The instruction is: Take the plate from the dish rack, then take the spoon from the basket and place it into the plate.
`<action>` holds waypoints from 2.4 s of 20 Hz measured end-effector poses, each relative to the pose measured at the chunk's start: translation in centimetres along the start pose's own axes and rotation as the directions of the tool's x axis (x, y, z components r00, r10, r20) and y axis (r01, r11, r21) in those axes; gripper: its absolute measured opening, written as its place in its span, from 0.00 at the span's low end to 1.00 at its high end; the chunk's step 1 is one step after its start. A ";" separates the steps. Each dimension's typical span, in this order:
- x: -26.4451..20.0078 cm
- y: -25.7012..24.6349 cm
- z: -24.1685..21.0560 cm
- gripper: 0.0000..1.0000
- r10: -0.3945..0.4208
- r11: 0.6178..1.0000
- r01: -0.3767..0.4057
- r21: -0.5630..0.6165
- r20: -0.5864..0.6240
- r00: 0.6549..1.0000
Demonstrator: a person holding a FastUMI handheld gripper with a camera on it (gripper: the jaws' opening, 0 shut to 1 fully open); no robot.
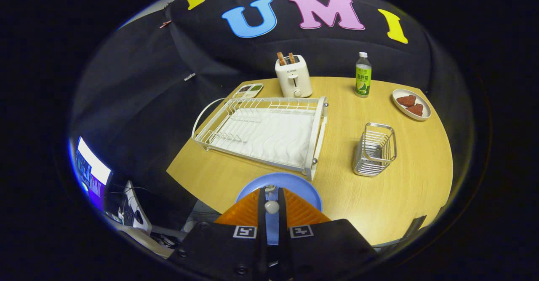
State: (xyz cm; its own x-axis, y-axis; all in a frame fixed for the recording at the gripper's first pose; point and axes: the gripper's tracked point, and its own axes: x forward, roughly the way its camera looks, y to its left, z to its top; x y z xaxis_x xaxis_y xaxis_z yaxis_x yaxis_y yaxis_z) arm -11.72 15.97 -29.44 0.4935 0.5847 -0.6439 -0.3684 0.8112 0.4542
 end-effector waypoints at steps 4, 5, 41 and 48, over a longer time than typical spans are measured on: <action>1.3 -0.8 -3.3 0.14 0.010 1.000 -0.012 -0.027 -0.049 0.999; 1.1 -0.8 -4.0 0.14 0.024 1.000 -0.025 -0.008 -0.058 0.998; -2.2 -2.2 6.1 0.99 -0.094 0.993 0.101 -0.056 0.127 0.987; -8.7 -4.1 15.2 0.99 -0.168 0.971 0.216 -0.103 0.345 0.923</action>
State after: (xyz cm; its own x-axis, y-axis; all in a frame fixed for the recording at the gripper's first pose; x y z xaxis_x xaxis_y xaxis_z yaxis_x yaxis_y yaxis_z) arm -2.49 7.77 -16.33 0.7897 0.4077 -0.4584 -0.3324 0.9124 0.2387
